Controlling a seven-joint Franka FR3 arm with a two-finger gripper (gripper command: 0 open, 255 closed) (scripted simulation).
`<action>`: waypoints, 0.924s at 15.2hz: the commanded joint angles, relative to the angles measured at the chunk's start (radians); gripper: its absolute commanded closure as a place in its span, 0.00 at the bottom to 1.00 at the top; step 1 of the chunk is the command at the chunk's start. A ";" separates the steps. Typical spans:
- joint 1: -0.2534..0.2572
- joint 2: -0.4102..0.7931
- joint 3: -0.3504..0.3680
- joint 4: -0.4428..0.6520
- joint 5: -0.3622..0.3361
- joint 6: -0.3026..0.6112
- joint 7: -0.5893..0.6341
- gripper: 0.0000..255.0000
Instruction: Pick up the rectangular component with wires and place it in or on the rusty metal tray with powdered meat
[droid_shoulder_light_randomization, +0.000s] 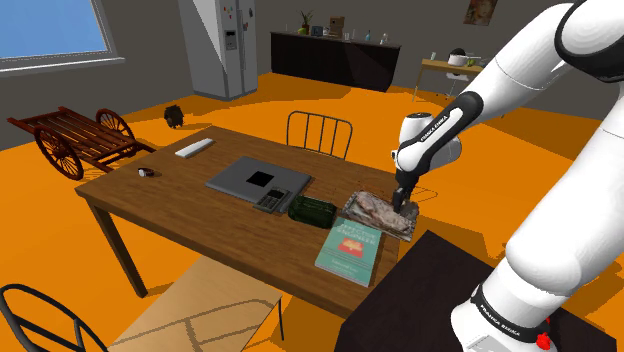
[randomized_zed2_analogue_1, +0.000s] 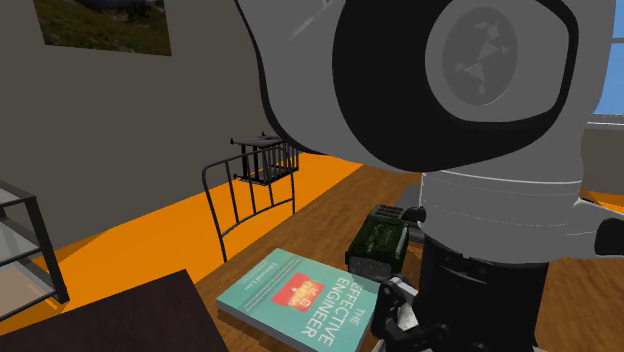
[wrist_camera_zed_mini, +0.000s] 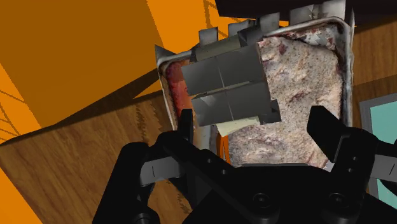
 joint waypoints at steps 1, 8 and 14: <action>0.000 0.000 0.000 0.000 0.000 0.000 0.000 0.00; 0.009 -0.131 0.010 0.023 0.004 -0.155 0.000 0.00; 0.009 -0.131 0.010 0.023 0.004 -0.155 0.000 0.00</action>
